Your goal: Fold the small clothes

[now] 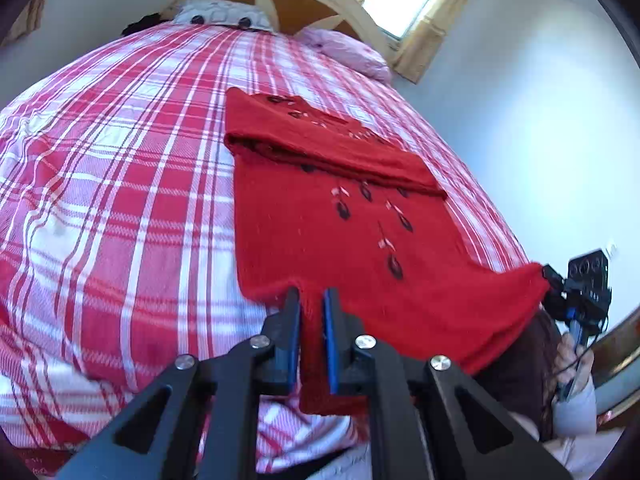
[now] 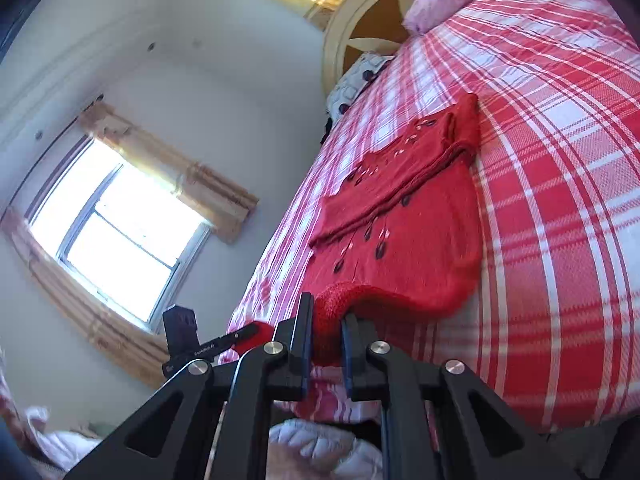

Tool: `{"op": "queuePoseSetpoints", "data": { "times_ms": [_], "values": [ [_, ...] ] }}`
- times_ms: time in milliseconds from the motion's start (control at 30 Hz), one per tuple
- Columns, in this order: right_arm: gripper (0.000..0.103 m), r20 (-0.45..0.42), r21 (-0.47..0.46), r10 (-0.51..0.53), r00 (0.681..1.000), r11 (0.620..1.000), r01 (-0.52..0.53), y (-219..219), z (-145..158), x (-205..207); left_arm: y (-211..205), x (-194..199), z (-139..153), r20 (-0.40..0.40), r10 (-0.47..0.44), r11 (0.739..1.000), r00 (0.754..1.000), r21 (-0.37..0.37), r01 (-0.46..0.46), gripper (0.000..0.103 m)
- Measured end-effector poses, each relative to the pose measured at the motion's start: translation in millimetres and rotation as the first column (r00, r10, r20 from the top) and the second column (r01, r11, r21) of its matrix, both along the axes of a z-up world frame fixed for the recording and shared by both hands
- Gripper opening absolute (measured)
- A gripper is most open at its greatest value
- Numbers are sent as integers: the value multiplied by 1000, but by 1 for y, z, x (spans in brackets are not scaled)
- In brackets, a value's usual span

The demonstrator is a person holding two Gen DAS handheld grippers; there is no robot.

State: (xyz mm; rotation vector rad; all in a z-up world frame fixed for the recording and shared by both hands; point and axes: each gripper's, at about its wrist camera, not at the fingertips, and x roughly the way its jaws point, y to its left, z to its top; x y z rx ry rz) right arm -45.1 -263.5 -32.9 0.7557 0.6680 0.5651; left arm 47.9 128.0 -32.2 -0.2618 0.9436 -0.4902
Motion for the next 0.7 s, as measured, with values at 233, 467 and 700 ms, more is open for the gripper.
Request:
{"op": "queuePoseSetpoints", "data": {
  "times_ms": [233,467,700],
  "values": [
    [12,-99,18,-132,986,991,134,-29,-28,86,-12,73,-12,1,104,989,995,104,-104,12],
    [12,-182,26,-187,965,980,195,-47,-57,130,19,130,-26,-62,194,973,979,139,-184,47],
    [23,-153,-24,-182,971,983,180,-45,-49,121,41,73,-13,178,58,941,982,318,-113,64]
  ]
}}
